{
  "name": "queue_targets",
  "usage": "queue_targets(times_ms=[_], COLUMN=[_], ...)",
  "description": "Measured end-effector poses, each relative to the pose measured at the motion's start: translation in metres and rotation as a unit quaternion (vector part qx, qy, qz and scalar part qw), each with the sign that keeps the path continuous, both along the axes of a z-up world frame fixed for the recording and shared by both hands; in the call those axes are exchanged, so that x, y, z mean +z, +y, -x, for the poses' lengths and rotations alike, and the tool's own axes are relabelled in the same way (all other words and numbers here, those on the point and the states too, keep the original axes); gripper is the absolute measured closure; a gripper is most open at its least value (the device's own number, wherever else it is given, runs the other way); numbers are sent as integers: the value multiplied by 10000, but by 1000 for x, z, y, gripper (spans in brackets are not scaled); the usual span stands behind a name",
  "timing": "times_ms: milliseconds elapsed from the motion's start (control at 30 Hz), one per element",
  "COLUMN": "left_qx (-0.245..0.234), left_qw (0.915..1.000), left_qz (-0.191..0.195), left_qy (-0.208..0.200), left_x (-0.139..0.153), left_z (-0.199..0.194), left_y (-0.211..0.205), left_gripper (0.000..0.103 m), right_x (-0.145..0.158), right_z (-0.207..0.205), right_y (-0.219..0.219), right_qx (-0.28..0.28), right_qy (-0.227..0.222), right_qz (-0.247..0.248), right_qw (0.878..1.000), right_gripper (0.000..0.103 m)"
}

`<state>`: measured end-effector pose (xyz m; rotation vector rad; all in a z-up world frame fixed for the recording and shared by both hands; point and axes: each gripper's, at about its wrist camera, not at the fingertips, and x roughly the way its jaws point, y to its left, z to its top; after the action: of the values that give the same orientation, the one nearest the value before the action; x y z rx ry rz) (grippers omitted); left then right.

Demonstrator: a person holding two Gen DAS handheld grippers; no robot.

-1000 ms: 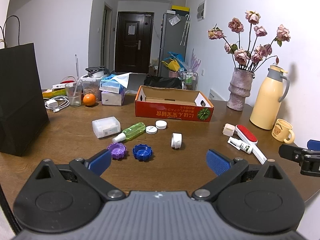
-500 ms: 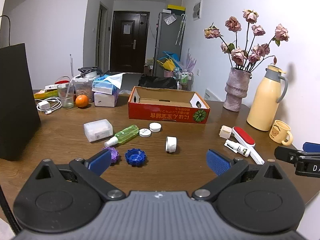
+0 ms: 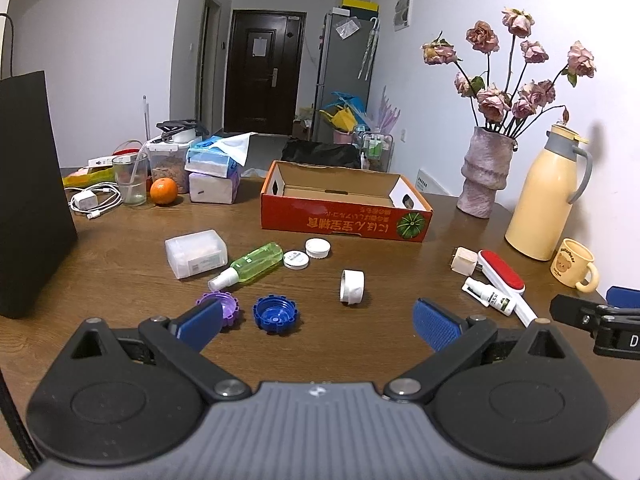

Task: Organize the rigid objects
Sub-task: 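Move the left tool to the purple cap while the right tool approaches the blue cap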

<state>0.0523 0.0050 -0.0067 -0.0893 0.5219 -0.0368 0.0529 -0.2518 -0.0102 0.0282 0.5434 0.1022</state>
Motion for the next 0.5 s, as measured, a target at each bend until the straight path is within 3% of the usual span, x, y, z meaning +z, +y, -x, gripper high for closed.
queue_targets(times_ms=[500], left_qx=[-8], left_qw=[10000], left_qz=[-34], left_qy=[-53], left_x=[-13], left_z=[-19], left_y=[13], left_gripper=[0], right_x=[-13], right_z=[-26], right_y=[24], right_qx=[354], right_qy=[12], right_qz=[49], right_qw=[9994], right_gripper=[0])
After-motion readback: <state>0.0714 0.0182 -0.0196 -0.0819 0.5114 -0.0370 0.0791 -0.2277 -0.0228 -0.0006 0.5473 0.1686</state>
